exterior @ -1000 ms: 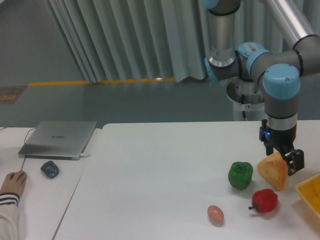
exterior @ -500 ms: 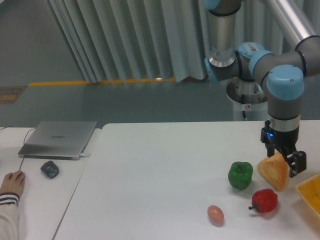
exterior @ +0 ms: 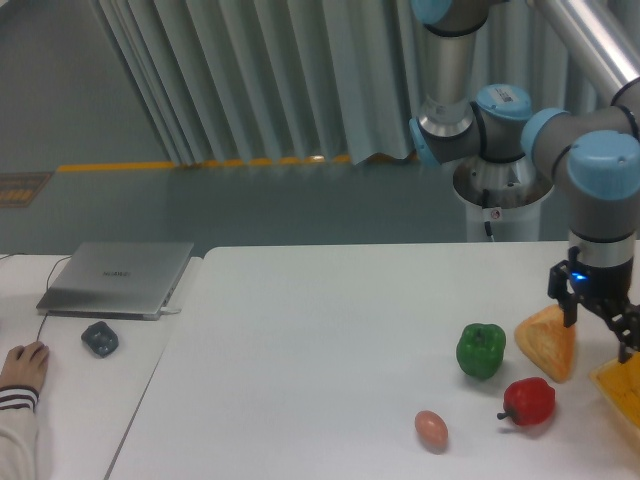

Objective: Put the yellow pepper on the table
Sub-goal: 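Move the gripper away from the orange wedge toward the yellow tray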

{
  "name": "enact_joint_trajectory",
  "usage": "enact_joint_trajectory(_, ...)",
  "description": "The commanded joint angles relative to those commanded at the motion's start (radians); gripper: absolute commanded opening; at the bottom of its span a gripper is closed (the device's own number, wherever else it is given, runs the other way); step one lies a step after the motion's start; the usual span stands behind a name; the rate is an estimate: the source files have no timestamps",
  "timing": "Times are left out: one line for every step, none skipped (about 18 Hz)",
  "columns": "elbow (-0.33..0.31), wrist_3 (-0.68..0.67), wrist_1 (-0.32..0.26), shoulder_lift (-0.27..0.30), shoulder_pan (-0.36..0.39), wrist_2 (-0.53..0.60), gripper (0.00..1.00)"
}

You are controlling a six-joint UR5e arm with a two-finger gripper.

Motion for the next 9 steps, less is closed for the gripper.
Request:
enact_joint_trajectory(0.0, -0.003, 0.015, -0.003, 0.015, -0.025, 1.0)
enact_joint_trajectory(0.0, -0.006, 0.018, -0.006, 0.026, -0.032, 1.0)
enact_joint_trajectory(0.0, -0.006, 0.02, -0.009, 0.035, -0.035, 1.0)
enact_joint_trajectory(0.0, -0.008, 0.026, -0.018, 0.041, -0.035, 1.0)
enact_joint_trajectory(0.0, -0.015, 0.05, -0.028, 0.049, -0.035, 1.0)
enact_joint_trajectory(0.0, -0.04, 0.08, -0.031, 0.067, -0.035, 1.0)
enact_joint_trajectory(0.002, -0.06, 0.095, -0.037, 0.095, -0.04, 1.0)
enact_joint_trajectory(0.011, -0.073, 0.1, -0.049, 0.115, -0.058, 1.0)
enact_joint_trajectory(0.024, -0.098, 0.101, -0.069, 0.127, -0.06, 1.0)
